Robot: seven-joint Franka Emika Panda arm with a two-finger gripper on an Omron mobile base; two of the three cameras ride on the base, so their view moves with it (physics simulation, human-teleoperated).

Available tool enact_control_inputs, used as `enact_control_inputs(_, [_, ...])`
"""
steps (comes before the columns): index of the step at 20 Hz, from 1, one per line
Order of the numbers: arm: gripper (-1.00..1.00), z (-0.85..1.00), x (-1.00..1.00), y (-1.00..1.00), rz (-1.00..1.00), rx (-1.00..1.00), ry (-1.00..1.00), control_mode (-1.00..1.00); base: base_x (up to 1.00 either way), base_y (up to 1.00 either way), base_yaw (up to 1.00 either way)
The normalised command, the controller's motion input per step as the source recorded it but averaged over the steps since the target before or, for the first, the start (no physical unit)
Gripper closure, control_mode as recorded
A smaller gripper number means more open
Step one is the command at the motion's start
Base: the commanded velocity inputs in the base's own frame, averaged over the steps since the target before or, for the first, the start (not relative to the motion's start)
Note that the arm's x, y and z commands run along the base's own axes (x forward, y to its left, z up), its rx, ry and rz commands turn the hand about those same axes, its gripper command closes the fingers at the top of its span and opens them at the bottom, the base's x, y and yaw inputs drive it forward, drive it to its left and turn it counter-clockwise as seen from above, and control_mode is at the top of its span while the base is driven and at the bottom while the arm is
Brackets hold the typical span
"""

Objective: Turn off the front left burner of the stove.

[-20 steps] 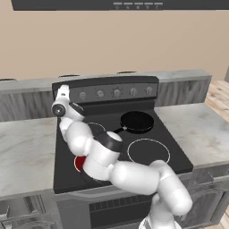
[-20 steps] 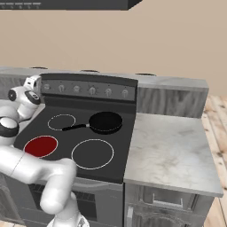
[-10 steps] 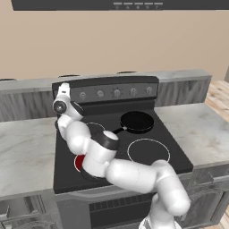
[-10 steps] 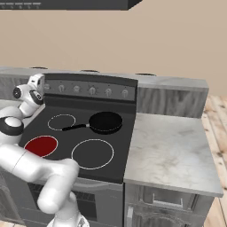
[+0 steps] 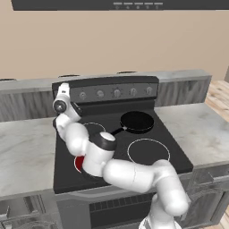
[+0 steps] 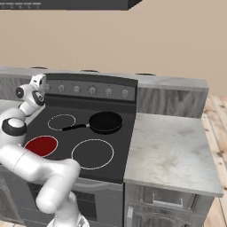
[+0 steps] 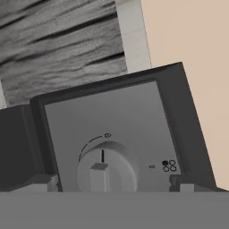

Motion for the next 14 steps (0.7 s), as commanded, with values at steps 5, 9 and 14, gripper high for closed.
enact_control_inputs(5, [-1.00,-0.22,0.19,0.20,0.00,0.00,0.02,-1.00,0.00,0.00,0.00])
enact_control_inputs(9, [-1.00,-0.23,0.24,0.22,0.00,0.00,0.03,-1.00,0.00,0.00,0.00])
enact_control_inputs(14, [-1.00,-0.16,0.18,0.18,0.00,-0.01,0.01,-1.00,0.00,0.00,0.00])
